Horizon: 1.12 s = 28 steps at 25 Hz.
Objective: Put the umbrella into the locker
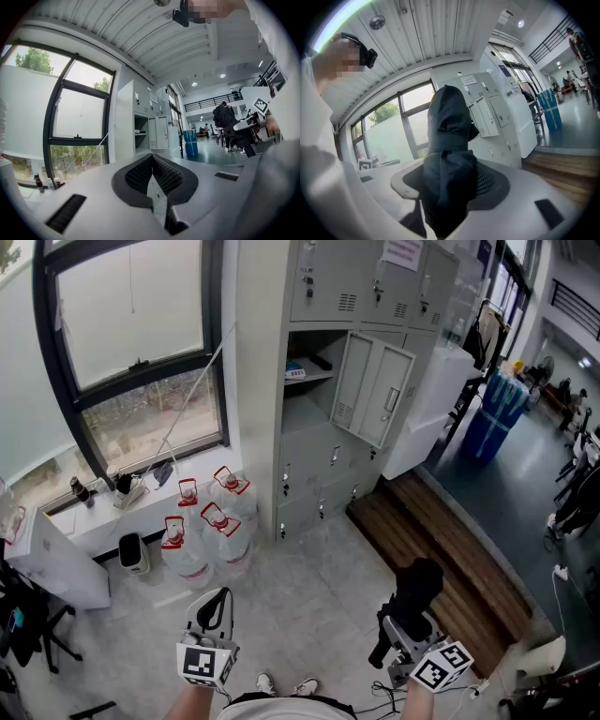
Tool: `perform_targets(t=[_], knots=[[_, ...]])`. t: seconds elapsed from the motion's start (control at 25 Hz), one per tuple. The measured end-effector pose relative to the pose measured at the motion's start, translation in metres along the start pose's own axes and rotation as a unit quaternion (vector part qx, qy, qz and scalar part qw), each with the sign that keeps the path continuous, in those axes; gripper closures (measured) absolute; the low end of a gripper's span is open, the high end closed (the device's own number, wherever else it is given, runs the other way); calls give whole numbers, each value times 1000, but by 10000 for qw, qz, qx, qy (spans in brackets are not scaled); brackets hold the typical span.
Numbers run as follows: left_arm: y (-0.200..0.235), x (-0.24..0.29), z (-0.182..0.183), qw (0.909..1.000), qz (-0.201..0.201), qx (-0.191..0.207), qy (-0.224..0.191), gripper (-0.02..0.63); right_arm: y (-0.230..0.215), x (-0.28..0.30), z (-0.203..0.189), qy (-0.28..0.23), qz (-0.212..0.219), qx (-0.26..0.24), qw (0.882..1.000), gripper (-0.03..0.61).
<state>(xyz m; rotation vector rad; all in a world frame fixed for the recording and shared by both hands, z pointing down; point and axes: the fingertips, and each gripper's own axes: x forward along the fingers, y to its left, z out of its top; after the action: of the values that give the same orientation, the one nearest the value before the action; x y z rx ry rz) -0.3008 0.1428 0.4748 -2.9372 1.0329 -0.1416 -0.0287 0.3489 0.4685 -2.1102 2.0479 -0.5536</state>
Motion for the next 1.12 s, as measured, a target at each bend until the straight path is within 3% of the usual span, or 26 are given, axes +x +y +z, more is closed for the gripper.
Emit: perform_targets(t=[1.12], knots=[[-80,12,-4,10000,-59,38,1,591,-42,-25,6,-95,359,-140,9992,325]])
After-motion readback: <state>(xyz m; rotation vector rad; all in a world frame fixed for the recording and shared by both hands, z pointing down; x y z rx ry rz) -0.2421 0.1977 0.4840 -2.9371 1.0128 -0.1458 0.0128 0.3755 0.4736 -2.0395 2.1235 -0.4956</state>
